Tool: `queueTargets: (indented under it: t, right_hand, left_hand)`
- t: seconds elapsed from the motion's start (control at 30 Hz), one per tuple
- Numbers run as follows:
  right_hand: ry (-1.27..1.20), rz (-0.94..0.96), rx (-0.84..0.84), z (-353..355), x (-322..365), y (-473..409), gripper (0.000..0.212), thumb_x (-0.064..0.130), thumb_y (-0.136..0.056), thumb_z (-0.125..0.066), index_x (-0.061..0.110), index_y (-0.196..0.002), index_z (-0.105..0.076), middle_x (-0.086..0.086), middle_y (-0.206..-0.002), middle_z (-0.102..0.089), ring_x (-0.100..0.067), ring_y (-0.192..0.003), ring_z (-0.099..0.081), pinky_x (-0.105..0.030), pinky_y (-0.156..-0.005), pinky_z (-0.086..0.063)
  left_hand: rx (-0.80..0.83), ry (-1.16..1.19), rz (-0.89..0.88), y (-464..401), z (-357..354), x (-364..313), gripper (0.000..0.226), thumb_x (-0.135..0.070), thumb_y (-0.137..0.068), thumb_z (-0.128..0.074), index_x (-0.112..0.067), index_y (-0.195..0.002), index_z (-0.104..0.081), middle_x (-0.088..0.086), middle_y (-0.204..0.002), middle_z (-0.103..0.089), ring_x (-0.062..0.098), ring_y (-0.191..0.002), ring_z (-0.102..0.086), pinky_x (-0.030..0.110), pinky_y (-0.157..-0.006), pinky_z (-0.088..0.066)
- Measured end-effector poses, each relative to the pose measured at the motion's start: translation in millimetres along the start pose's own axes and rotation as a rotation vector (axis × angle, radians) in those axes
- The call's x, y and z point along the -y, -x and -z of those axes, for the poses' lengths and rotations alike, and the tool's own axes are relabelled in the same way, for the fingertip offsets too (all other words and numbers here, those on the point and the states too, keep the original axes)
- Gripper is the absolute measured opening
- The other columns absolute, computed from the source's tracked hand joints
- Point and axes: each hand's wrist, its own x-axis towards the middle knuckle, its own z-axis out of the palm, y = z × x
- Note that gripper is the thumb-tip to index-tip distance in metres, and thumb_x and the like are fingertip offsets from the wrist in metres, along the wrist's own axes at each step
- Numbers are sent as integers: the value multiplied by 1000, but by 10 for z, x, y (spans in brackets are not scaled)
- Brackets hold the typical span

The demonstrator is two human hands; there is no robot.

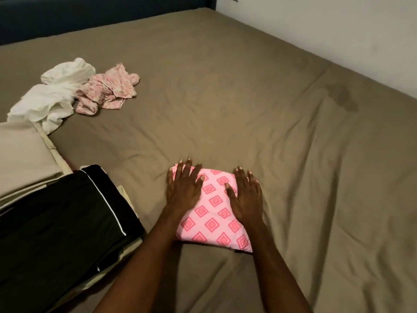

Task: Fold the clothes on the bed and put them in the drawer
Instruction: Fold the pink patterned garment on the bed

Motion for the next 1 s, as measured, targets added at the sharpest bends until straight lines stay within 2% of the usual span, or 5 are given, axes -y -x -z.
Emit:
queueTargets:
  t: [0.17, 0.33, 0.63, 0.8, 1.0]
  right_hand:
    - [-288, -201, -129, 93, -35, 64, 79, 65, -102, -28, 11, -159, -34, -8, -165, -35, -24, -151, -31, -29, -124, -15]
    - [-462, -450, -303, 323, -47, 453, 40, 33, -101, -59, 7, -133, -59, -11, -125, -66, -29, -114, -62, -39, -98, -48]
    - [-1002, -753, 167, 827, 1, 400, 26, 28, -99, -61, 5, -88, -63, -6, -63, -66, -17, -42, -52, -20, -43, -36]
    - [-1407, -771, 411, 887, 286, 483, 33, 19, -100, -56, 2, -127, -65, -20, -118, -74, -38, -102, -74, -53, -95, -54]
    - [-1516, -682, 573, 839, 841, 478, 36, 10, -97, -56, -3, -131, -62, -24, -123, -71, -40, -106, -71, -54, -92, -56]
  left_hand:
    - [-180, 441, 116, 172, 25, 90, 68, -45, -105, -34, -3, -158, -29, 19, -167, -19, 32, -156, -16, 46, -127, -14]
    - [-208, 773, 560, 840, 287, -102, 45, -28, -96, -67, -6, -132, -53, 14, -133, -58, 35, -124, -56, 41, -105, -45]
    - [200, 1075, 679, 566, 539, -306, 39, -25, -89, -76, -14, -122, -57, -1, -113, -73, 20, -98, -69, 36, -86, -56]
    - [287, 1375, 640, 703, 690, -111, 32, -8, -90, -73, -7, -121, -69, 10, -108, -78, 31, -98, -75, 54, -97, -56]
    - [114, 1527, 595, 1169, 1196, 181, 31, -7, -95, -69, -6, -125, -65, 16, -108, -77, 32, -97, -76, 49, -88, -61]
